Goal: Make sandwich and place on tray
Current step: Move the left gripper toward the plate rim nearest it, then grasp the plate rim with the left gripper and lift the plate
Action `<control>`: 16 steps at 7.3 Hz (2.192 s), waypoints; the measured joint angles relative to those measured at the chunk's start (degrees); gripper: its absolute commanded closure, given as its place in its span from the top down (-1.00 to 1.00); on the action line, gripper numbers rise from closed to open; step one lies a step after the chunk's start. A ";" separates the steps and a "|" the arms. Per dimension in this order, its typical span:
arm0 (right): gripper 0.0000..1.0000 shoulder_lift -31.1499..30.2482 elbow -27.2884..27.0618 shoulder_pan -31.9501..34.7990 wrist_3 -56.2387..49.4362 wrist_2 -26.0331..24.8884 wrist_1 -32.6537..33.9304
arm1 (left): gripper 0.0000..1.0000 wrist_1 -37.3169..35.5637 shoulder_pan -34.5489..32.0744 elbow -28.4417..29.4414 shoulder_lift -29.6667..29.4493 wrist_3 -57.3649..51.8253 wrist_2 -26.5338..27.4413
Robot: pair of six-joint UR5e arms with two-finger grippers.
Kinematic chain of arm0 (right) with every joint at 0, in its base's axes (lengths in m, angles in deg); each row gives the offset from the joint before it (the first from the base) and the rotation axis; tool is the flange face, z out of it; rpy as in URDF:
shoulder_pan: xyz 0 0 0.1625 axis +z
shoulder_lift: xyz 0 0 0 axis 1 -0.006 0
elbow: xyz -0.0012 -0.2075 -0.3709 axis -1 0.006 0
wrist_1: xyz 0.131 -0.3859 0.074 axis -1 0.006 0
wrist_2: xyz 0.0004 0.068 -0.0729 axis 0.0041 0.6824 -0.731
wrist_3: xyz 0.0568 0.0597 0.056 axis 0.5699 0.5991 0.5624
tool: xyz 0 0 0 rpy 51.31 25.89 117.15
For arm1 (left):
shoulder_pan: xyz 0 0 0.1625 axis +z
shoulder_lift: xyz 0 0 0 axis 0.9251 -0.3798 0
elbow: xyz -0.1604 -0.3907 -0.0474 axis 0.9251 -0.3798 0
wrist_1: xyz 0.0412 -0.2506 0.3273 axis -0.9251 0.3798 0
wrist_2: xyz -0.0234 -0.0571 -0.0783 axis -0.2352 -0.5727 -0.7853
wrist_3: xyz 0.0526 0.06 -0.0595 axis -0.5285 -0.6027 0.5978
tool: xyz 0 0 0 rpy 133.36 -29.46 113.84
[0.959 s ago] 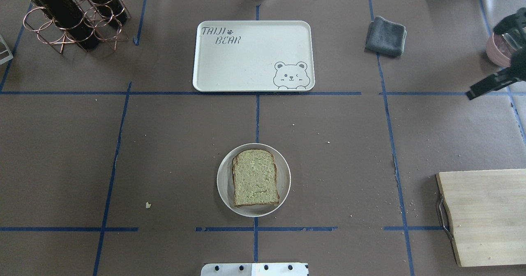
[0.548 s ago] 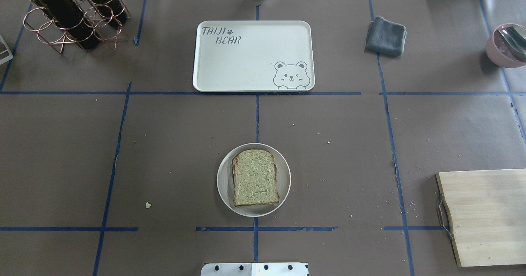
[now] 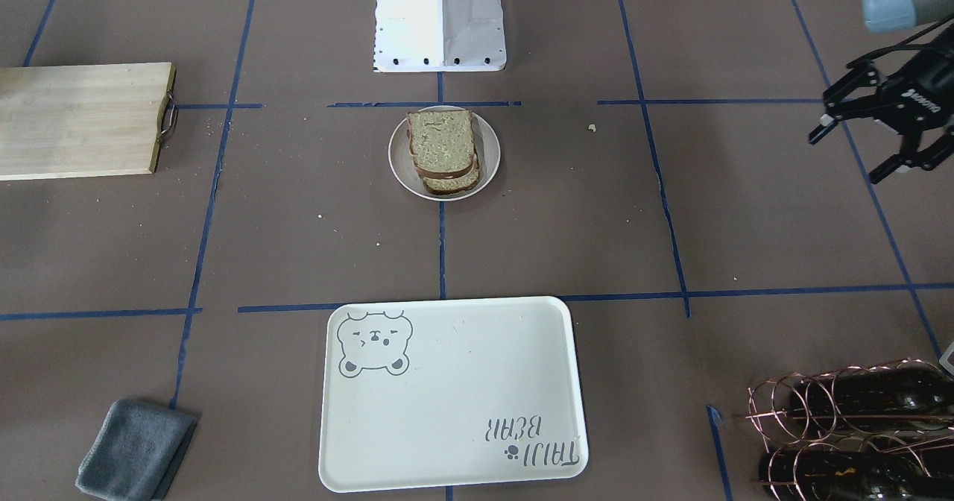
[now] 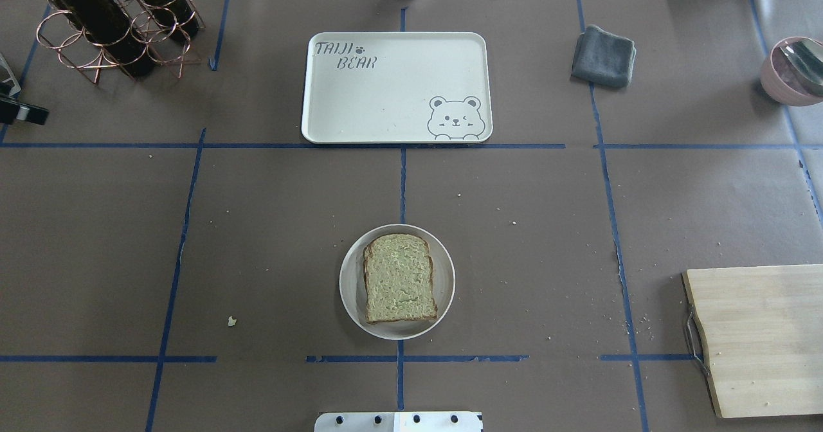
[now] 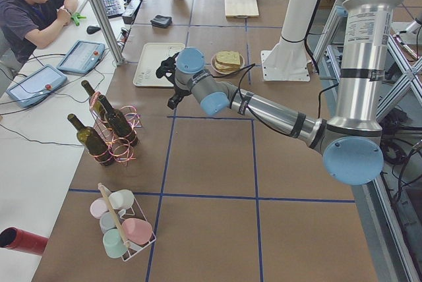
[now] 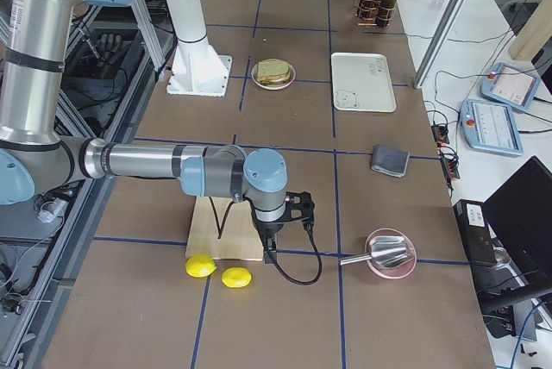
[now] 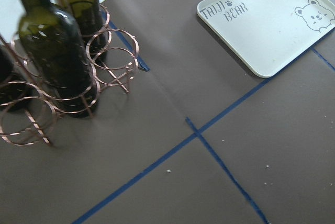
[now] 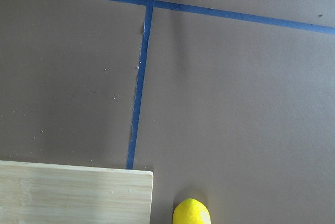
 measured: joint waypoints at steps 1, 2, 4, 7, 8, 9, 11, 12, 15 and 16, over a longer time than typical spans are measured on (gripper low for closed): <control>1.00 -0.04 0.25 0.04 0.02 1.21 -0.06 | 1.00 0.11 6.92 -1.71 -0.80 9.15 5.54; 1.00 -0.09 0.77 0.07 0.05 2.54 -0.11 | 1.00 0.14 14.06 -3.05 -1.84 18.85 11.36; 1.00 -0.35 1.46 0.08 0.06 3.45 -0.18 | 0.75 0.15 28.03 -3.49 -5.88 38.53 22.12; 1.00 -0.56 1.85 0.16 -0.07 3.32 -1.57 | 0.10 0.24 42.24 3.03 -15.07 57.37 35.31; 1.00 -0.58 2.23 0.17 -0.10 3.29 -2.00 | 0.08 0.31 44.21 5.36 -17.20 60.38 36.90; 1.00 -0.60 2.46 0.17 -0.13 3.30 -2.19 | 0.05 0.40 45.42 6.53 -18.16 61.64 37.66; 1.00 -0.60 2.66 0.16 -0.21 3.26 -2.28 | -0.04 0.52 47.23 7.95 -19.26 62.18 38.37; 1.00 -0.60 2.75 0.14 -0.26 3.24 -2.29 | -0.20 0.56 47.80 8.40 -19.66 62.21 38.45; 1.00 -0.61 3.01 0.15 -0.29 3.20 -2.30 | -0.64 0.60 48.68 9.64 -20.50 62.15 38.49; 1.00 -0.61 3.20 0.14 -0.27 3.17 -2.30 | -1.00 0.62 48.87 10.26 -20.97 62.16 38.48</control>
